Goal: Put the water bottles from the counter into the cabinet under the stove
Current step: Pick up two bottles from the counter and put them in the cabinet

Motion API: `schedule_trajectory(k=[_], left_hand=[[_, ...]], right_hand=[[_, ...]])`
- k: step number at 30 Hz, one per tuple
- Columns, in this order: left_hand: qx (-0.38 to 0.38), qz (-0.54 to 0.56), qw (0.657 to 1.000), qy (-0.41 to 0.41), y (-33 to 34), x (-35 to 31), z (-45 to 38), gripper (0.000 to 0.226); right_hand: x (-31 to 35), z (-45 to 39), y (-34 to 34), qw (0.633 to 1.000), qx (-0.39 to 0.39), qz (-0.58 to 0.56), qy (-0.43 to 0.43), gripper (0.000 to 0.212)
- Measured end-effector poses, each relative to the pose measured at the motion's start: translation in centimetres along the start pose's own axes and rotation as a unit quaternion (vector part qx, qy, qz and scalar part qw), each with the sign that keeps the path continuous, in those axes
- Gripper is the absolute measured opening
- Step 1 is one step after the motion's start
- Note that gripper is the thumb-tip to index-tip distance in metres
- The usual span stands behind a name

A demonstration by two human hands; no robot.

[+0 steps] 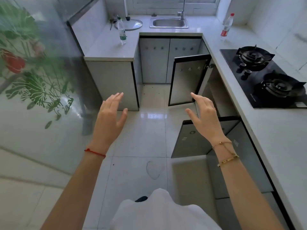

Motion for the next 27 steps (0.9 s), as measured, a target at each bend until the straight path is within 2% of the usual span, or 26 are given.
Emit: schedule_trajectory(k=[9,15,21,27], left_hand=[[-0.007,-0.004,1.000,-0.025,2.0,0.2,-1.1,0.051],[0.009,-0.011,0.999,-0.035,4.6,2.4,-4.9,0.051],[0.017,-0.003,0.999,-0.036,7.9,6.6,-13.0,0.051],[0.021,0.000,0.999,-0.036,9.7,11.1,-24.9,0.050]], right_hand=[[-3.0,-1.8,1.7,0.999,0.021,-0.011,0.021,0.056],[-4.7,-5.7,4.4,0.999,0.038,-0.015,0.027,0.055],[-6.5,-13.4,8.6,0.997,0.057,-0.020,0.038,0.056],[-7.0,-26.0,12.4,0.998,0.045,-0.034,0.040,0.054]])
Point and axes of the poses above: each hand's wrist, its own z-axis away from the middle knuckle, its own y-axis out of the palm, x = y × z, the point moved 5 cm from there along -z, towards the middle knuckle, and after that the axes turned 1 degree about z, right-handed, at the moved point
